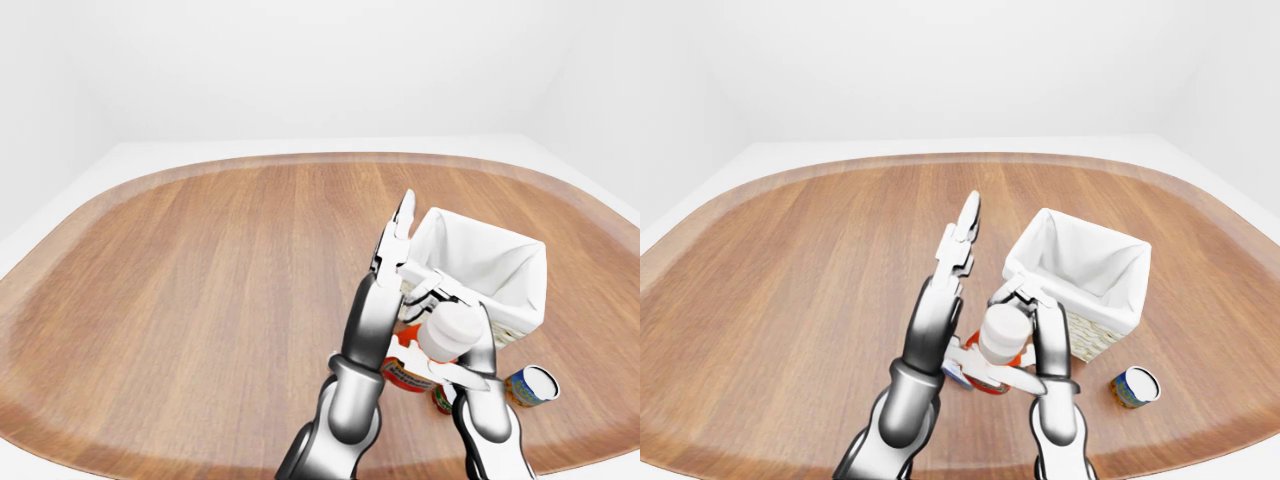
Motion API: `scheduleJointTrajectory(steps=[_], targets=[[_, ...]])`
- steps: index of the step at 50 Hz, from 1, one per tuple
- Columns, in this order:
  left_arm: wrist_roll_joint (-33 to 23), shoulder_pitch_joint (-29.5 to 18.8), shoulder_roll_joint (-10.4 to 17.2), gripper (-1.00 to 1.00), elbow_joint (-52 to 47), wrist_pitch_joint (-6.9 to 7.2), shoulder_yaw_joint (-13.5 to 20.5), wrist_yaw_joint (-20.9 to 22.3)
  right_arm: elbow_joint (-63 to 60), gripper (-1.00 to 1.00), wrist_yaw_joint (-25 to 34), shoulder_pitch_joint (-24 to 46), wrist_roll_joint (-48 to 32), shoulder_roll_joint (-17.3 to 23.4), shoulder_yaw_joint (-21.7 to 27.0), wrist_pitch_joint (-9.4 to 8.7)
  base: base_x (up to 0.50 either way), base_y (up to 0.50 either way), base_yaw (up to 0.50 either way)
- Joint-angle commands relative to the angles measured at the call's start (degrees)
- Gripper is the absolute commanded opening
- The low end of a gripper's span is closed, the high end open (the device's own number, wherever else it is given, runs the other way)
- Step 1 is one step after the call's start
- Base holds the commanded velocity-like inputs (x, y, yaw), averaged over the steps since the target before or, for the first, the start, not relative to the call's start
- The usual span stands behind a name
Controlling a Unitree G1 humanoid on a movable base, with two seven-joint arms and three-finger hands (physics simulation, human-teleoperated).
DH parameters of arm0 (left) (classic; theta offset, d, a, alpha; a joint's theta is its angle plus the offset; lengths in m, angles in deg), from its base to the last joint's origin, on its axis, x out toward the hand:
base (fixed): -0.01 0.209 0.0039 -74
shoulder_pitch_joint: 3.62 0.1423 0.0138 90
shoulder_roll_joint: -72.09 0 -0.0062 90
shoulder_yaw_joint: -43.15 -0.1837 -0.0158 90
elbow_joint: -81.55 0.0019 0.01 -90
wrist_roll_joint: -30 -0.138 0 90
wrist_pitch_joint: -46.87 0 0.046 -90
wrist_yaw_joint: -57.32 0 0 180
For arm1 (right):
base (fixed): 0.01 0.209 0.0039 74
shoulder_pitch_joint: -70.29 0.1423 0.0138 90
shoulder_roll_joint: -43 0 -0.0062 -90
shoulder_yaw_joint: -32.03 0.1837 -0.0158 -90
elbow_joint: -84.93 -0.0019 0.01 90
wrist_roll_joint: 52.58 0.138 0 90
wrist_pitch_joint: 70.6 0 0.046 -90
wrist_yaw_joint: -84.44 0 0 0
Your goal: Pick up the ketchup, and put it in the basket.
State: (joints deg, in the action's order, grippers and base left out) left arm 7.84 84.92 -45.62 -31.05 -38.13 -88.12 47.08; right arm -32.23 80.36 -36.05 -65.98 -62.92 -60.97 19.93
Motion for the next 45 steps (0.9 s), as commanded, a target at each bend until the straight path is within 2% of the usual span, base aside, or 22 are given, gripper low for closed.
scheduleJointTrajectory(steps=[1,6,17,22,23,34,35,36,40,41,42,43,44,45], targets=[[0.8,1.7,4.2,1.0,-8.6,0.0,5.6,1.9,-0.4,-1.0,-0.3,0.0,3.4,0.0,-0.5,-0.05,0.0,0.0,0.0],[0.2,2.2,6.3,1.0,-11.9,0.0,7.1,2.9,-0.4,-1.0,-0.4,-0.1,3.3,0.0,-0.7,-0.06,0.0,0.0,0.0],[2.1,3.7,8.9,1.0,-14.7,0.0,14.3,4.8,-0.1,-1.0,-0.2,0.2,3.7,0.1,-0.4,0.11,0.0,0.0,0.0],[2.1,3.8,8.8,1.0,-14.7,0.0,14.4,4.9,0.0,-1.0,-0.2,0.2,3.7,0.1,-0.4,0.12,0.0,0.0,0.0],[2.6,4.5,10.6,1.0,-12.1,0.0,17.2,5.4,0.1,-1.0,-0.1,0.2,3.7,0.1,-0.4,0.23,0.0,0.0,0.0],[1.9,4.8,10.0,1.0,-11.8,0.0,17.7,6.2,0.1,-1.0,0.0,0.2,3.7,0.1,-0.3,0.25,0.0,0.0,0.0],[5.9,7.6,13.6,1.0,-4.4,0.0,28.1,4.8,-0.4,-1.0,0.1,0.3,4.1,0.1,0.2,-0.29,0.0,0.0,0.0],[7.2,8.1,13.5,1.0,-2.1,0.0,30.9,5.3,-0.7,-1.0,0.1,0.2,4.0,0.0,0.1,-0.38,0.0,0.0,0.0],[6.6,8.2,12.8,1.0,-1.9,0.0,31.5,6.0,-0.7,-1.0,0.1,0.2,4.0,0.0,0.1,-0.39,0.0,0.0,0.0],[7.9,8.8,13.2,1.0,1.1,0.0,33.6,6.4,-0.6,-1.0,0.1,0.3,3.9,0.0,0.1,-0.36,0.0,0.0,0.0],[7.8,8.8,13.0,1.0,1.3,0.0,33.8,6.6,-0.6,-1.0,0.1,0.3,3.9,0.0,0.1,-0.36,0.0,0.0,0.0],[8.6,9.3,13.4,1.0,7.8,0.0,36.1,5.6,-0.9,-1.0,0.2,0.1,3.9,0.0,0.1,-0.48,0.0,0.0,0.0],[8.4,9.3,13.1,1.0,8.2,-0.44,36.5,5.8,-0.9,-1.0,0.2,0.1,3.8,0.0,0.1,-0.49,0.0,0.0,0.0],[9.1,9.3,13.1,1.0,11.0,-2.49,38.1,5.6,-0.7,-1.0,0.2,0.3,3.9,0.0,0.3,-0.37,0.0,0.0,0.0]])
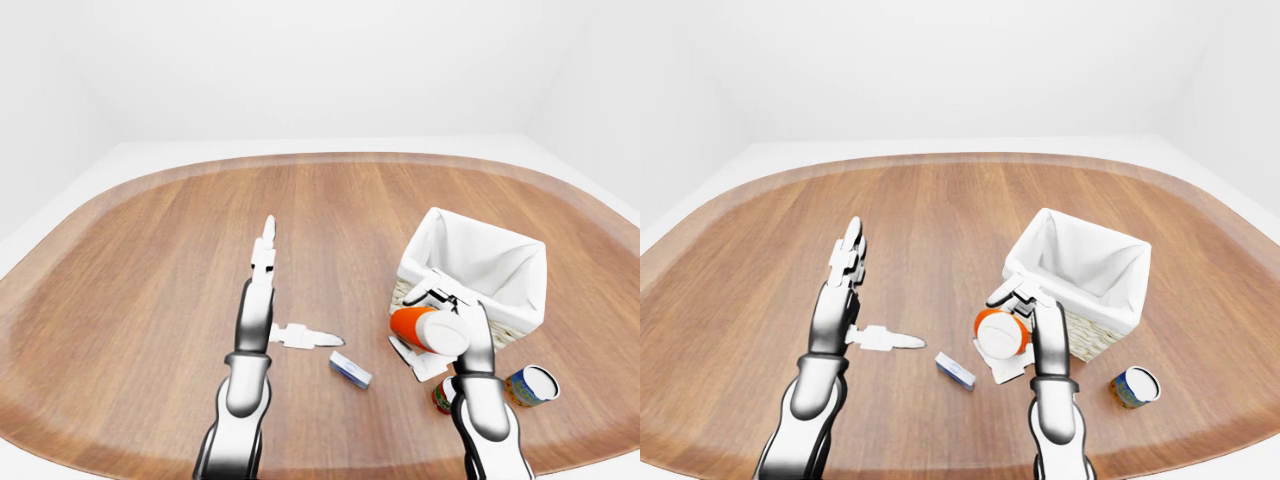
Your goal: Pick up the ketchup, and put it in the basket.
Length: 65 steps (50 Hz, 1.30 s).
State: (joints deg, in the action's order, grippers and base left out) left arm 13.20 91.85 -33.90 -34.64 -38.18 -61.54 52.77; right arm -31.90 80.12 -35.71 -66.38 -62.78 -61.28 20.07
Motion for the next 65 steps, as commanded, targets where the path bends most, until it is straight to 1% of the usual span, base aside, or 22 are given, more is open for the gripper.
scheduleJointTrajectory(steps=[1,3,4,5,7,10,13,16,18,25,31,39,40,45,47,48,50,61,62,65], targets=[[3.7,2.3,1.5,1.0,17.3,-4.64,12.6,-0.5,-0.8,-1.0,0.4,0.1,4.3,-0.2,0.6,-0.48,0.0,0.0,0.0],[3.7,2.2,1.3,1.0,19.3,-6.04,13.3,-0.1,-0.5,-1.0,0.3,0.2,4.1,-0.2,0.5,-0.5,0.0,0.0,0.0],[3.6,1.9,1.2,1.0,20.8,-7.04,13.7,-0.2,-0.5,-1.0,0.3,0.3,4.1,-0.2,0.5,-0.48,0.0,0.0,0.0],[3.2,1.0,1.3,1.0,24.4,-9.06,14.1,-0.9,-0.1,-1.0,0.2,0.3,4.0,-0.2,0.5,-0.28,0.0,0.0,0.0],[3.1,0.5,1.2,1.0,26.3,-9.95,14.5,-1.1,0.1,-1.0,0.2,0.4,3.9,-0.2,0.4,-0.2,0.0,0.0,0.0],[2.2,-0.1,1.1,1.0,27.0,-9.95,14.9,-2.0,0.9,-1.0,0.0,0.8,3.8,-0.2,0.3,0.0,0.0,0.0,0.0],[2.8,-0.1,1.2,1.0,26.6,-9.94,15.3,-1.4,1.5,-1.0,0.1,1.1,3.9,-0.1,0.5,0.19,0.0,0.0,0.0],[2.8,-0.1,1.2,1.0,26.7,-9.95,15.6,-1.4,0.9,-1.0,0.1,0.8,3.8,-0.2,0.4,-0.11,0.0,0.0,0.0],[2.3,0.0,1.2,1.0,27.0,-9.95,15.4,-1.7,0.4,-1.0,0.2,0.6,3.9,-0.2,0.5,-0.38,0.0,0.0,0.0],[1.7,-0.8,1.2,1.0,29.2,-9.95,15.4,-2.1,1.1,-1.0,0.0,1.1,3.5,-0.2,0.4,-0.34,0.0,0.0,0.0],[1.5,-0.8,1.2,1.0,29.2,-9.95,15.2,-2.2,1.5,-1.0,0.1,1.4,3.5,-0.2,0.6,-0.36,0.0,0.0,0.0],[1.3,-0.8,1.2,1.0,29.3,-9.95,15.1,-2.2,1.9,-1.0,-0.1,1.5,3.1,-0.2,0.3,-0.24,0.0,0.0,0.0],[1.3,-0.8,1.2,1.0,29.4,-9.95,15.1,-2.1,1.9,-1.0,-0.1,1.5,3.1,-0.1,0.3,0.0,0.0,0.0,0.0],[1.1,-0.8,1.2,1.0,29.3,-9.95,15.0,-2.0,2.4,-1.0,-0.2,1.9,2.9,-0.2,0.3,-0.13,0.0,0.0,0.0],[1.1,-0.8,1.2,1.0,29.3,-9.95,15.0,-2.0,1.9,-1.0,-0.1,1.6,2.7,-0.3,-0.2,-0.5,0.0,0.0,0.0],[1.2,-0.8,1.2,1.0,29.4,-9.95,15.1,-1.9,2.2,-1.0,-0.1,1.9,3.2,-0.2,0.0,-0.04,0.0,0.0,0.0],[1.2,-0.6,1.2,1.0,28.9,-9.95,15.0,-1.8,1.5,-1.0,-0.1,1.6,3.2,-0.3,-0.2,-0.65,0.0,0.0,0.0],[1.5,-0.1,1.2,1.0,27.9,-9.95,15.2,-1.4,2.7,-1.0,-0.3,2.4,3.1,-0.2,0.3,-1.54,0.0,0.0,0.0],[1.6,-0.3,1.3,1.0,28.1,-9.95,15.3,-1.4,2.6,-1.0,-0.4,2.8,3.4,-0.1,1.1,-2.21,0.0,0.0,0.0],[1.6,-0.2,1.2,1.0,28.0,-9.95,15.3,-1.4,2.7,-1.0,-0.3,2.9,3.2,-0.1,1.4,-2.33,0.0,0.0,0.0]])
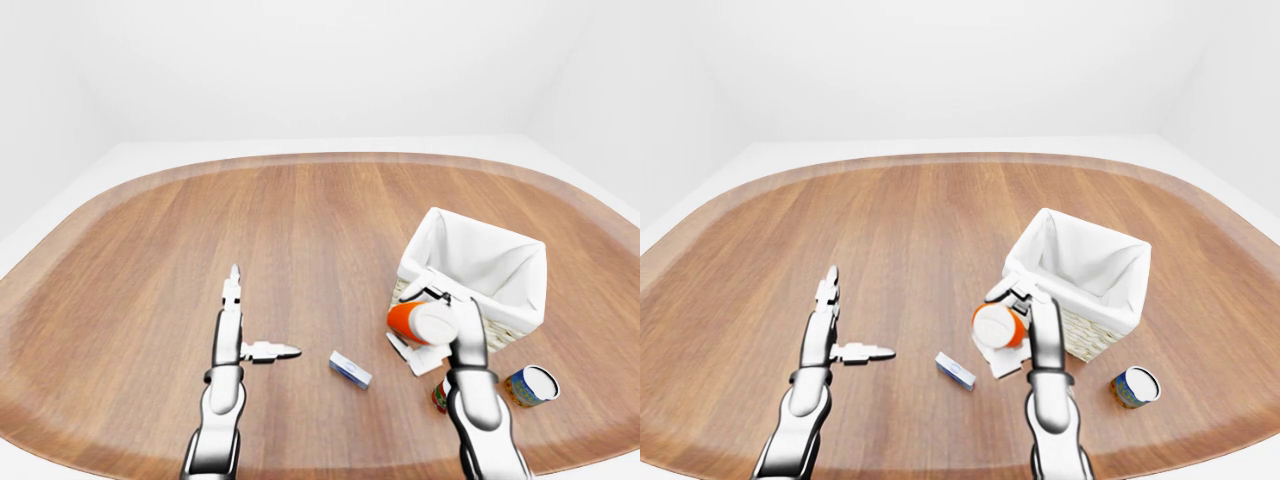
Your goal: Pick up the ketchup, and put it in the basket.
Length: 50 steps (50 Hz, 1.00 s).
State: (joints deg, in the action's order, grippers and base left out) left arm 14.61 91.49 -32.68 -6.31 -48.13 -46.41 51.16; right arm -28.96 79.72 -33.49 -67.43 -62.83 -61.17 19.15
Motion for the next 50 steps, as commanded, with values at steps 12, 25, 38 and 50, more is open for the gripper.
scheduleJointTrajectory(steps=[12,25,38,50], targets=[[0.2,0.4,0.1,1.0,-0.6,0.0,0.1,0.7,-8.3,-1.0,2.7,1.2,-0.5,0.3,5.1,-4.75,0.0,0.0,0.0],[0.1,0.3,0.0,1.0,-0.4,0.0,0.1,0.7,-13.4,-1.0,6.7,4.7,-4.9,0.6,9.2,-4.75,0.0,0.0,0.0],[0.1,0.6,0.0,1.0,-1.0,0.0,0.1,0.8,-18.9,-1.0,14.4,12.6,-12.7,4.1,13.6,-4.75,0.0,0.0,0.0],[-0.1,0.7,0.0,1.0,-0.8,0.0,0.0,0.6,-11.0,-1.0,16.9,19.1,-17.3,8.8,17.0,-4.75,0.0,0.0,0.0]])
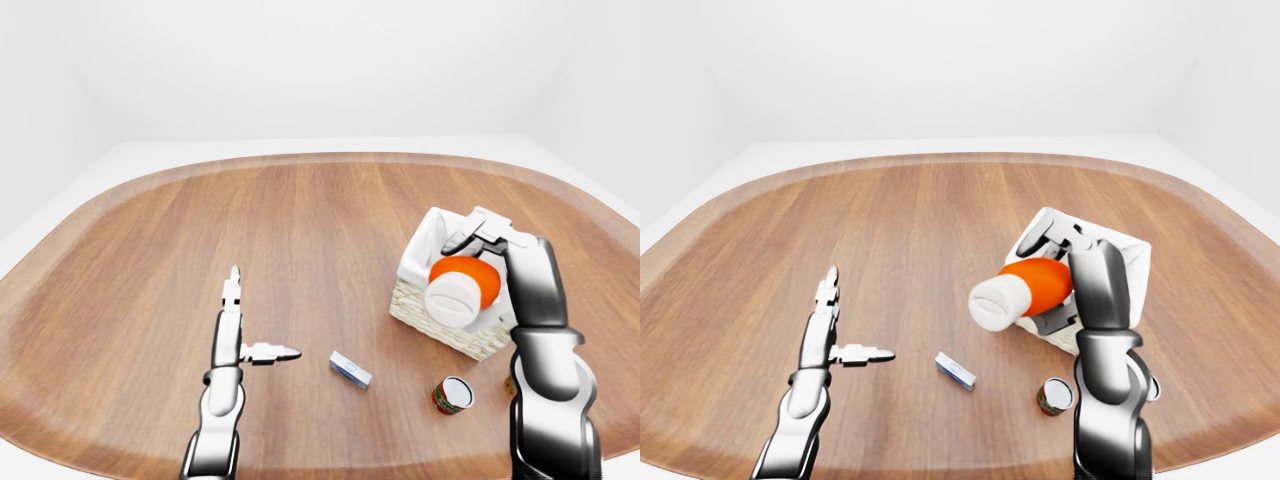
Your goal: Pick up the ketchup, and put it in the basket.
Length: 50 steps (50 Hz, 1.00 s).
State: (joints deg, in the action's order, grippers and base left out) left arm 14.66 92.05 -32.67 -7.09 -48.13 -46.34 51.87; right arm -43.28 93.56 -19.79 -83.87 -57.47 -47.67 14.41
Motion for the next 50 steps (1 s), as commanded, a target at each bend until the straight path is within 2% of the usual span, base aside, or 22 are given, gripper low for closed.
scheduleJointTrajectory(steps=[1,6,16,33,43,50], targets=[[-0.1,0.0,0.0,1.0,0.3,0.0,-0.1,-0.1,5.2,-1.0,2.9,6.1,-1.0,4.2,3.9,0.0,0.0,0.0,0.0],[-0.3,0.2,-0.1,1.0,0.1,0.0,-0.2,-0.2,8.8,-1.0,3.2,8.1,-1.9,5.9,4.8,0.0,0.0,0.0,0.0],[-0.3,0.4,-0.1,1.0,-0.2,0.0,-0.3,-0.2,12.9,-1.0,5.4,12.3,-9.3,10.0,4.7,0.0,0.0,0.0,0.0],[-0.1,-0.3,-0.1,1.0,1.0,0.0,-0.3,-0.6,20.1,-1.0,8.9,18.2,-13.8,15.0,6.4,0.0,0.0,0.0,0.0],[0.0,-0.2,-0.1,1.0,0.9,0.0,-0.2,-0.6,24.2,-1.0,12.3,22.4,-19.7,19.9,6.8,0.0,0.0,0.0,0.0],[0.0,-0.2,-0.1,1.0,1.0,0.0,-0.2,-0.6,26.9,-1.0,13.1,23.8,-22.9,21.0,6.4,0.0,0.0,0.0,0.0]])
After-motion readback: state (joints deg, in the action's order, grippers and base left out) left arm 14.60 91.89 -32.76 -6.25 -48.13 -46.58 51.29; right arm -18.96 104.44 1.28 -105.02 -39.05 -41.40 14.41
